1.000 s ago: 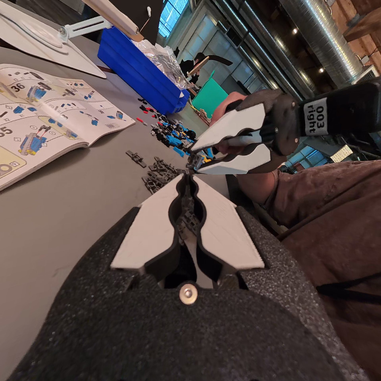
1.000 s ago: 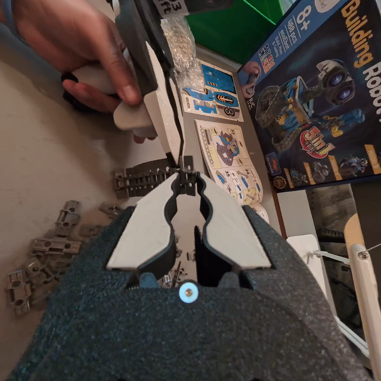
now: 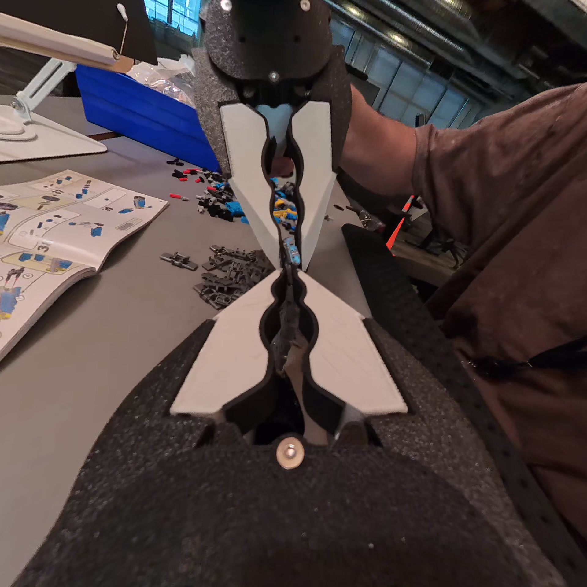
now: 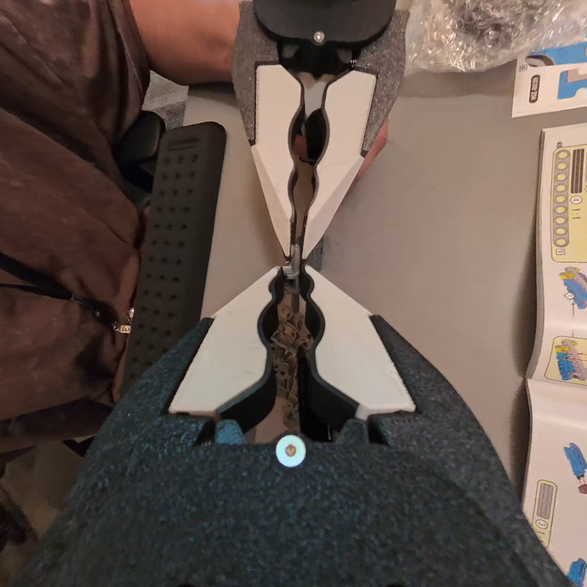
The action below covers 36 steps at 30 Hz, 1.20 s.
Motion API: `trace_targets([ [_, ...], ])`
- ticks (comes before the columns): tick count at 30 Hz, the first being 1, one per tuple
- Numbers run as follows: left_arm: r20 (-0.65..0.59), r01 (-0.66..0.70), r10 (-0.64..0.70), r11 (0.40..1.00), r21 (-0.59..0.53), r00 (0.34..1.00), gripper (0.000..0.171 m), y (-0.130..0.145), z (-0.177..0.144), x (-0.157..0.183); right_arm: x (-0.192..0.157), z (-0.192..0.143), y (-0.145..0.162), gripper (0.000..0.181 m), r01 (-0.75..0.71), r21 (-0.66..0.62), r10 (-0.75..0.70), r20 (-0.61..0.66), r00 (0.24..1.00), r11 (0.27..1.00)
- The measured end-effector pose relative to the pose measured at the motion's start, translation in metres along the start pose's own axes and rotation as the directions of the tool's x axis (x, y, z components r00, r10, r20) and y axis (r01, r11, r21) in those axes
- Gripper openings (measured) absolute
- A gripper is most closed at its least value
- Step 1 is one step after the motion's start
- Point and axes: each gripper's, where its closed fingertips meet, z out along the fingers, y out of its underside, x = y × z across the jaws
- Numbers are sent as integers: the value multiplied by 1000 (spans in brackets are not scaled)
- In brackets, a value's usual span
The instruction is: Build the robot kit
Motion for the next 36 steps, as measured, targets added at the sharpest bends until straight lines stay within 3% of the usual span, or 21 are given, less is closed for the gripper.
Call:
trace_targets([
  [2,-45,22,-20,999,27,999,2,-4,-1,6,-4,-2,-3,9,0,31,1,-4,1000,1000],
  [4,-117,18,-11,998,64,993,3,-11,-3,21,-19,-4,-9,9,-10,88,4,69,998,996],
  [7,-106,-19,22,999,34,994,3,-9,-1,25,-24,-4,-8,8,-109,124,91,143,985,986],
  [9,-88,17,-18,1000,-18,996,3,-1,3,19,-19,0,-1,9,-88,104,77,104,992,991],
  [12,-119,102,-101,995,5,988,6,-3,4,16,-15,-2,0,8,-57,98,55,30,998,994],
  [14,-125,122,-121,992,-1,985,10,-1,5,14,-9,1,6,8,-16,26,17,-63,998,1000],
  [17,-118,127,-127,992,-3,985,5,1,6,12,-9,5,8,8,17,-38,-21,-112,993,999],
  [26,-22,83,-82,996,16,996,2,-3,5,2,2,1,4,12,23,-37,-29,-186,982,999],
  [30,3,95,-95,994,49,995,2,-7,1,-5,6,-4,0,27,21,58,-9,-200,980,998],
  [33,-10,119,-119,989,93,993,2,-14,-4,-8,6,-20,-9,31,-4,254,53,-186,981,967],
  [36,-34,149,-145,978,145,989,2,-22,-10,-9,6,-33,-11,27,-78,490,143,-98,985,868],
])
